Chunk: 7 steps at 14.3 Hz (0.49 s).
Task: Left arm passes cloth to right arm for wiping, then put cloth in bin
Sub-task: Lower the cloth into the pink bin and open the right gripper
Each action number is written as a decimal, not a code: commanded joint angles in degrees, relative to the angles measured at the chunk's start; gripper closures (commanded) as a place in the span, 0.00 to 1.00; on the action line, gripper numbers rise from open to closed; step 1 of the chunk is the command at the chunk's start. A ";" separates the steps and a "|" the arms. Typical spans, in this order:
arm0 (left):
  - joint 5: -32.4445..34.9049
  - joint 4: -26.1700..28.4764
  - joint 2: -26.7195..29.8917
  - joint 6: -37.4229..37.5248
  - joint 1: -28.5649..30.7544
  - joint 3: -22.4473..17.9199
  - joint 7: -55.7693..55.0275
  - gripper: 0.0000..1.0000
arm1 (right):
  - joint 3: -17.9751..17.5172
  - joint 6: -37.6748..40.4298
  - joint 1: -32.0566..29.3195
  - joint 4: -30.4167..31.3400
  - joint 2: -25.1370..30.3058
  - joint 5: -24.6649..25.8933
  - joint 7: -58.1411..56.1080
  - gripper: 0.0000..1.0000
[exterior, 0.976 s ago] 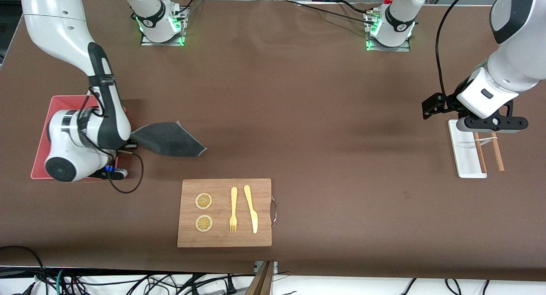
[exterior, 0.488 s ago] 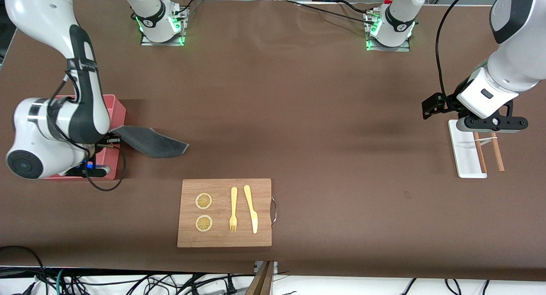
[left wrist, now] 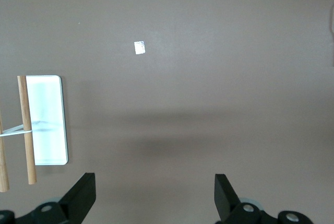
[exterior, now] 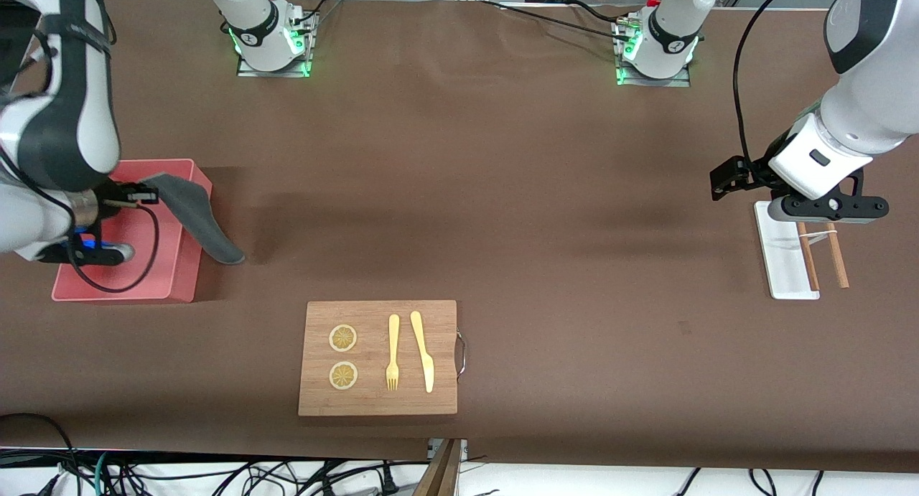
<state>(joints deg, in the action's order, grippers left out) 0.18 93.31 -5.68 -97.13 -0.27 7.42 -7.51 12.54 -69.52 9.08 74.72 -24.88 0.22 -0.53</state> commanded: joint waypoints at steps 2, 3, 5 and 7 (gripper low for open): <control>0.87 -1.21 -0.38 1.07 -0.26 -0.13 -0.49 0.00 | -0.67 5.79 -1.69 -0.98 5.45 2.93 -3.68 1.00; 0.87 -1.21 -0.38 1.07 -0.35 -0.13 -0.49 0.00 | -0.67 6.24 -2.21 -1.07 6.33 4.78 -5.61 1.00; 0.87 -1.21 -0.38 1.07 -0.35 -0.13 -0.49 0.00 | 0.03 6.33 -3.09 -1.15 6.95 8.12 -10.78 1.00; 0.87 -1.21 -0.38 1.07 -0.26 -0.13 -0.49 0.00 | 1.78 6.16 -3.97 -1.51 6.95 10.50 -15.71 1.00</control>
<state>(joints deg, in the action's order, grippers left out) 0.18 93.31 -5.69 -97.13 -0.27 7.42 -7.51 13.21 -63.84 6.31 73.49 -18.04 8.38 -11.09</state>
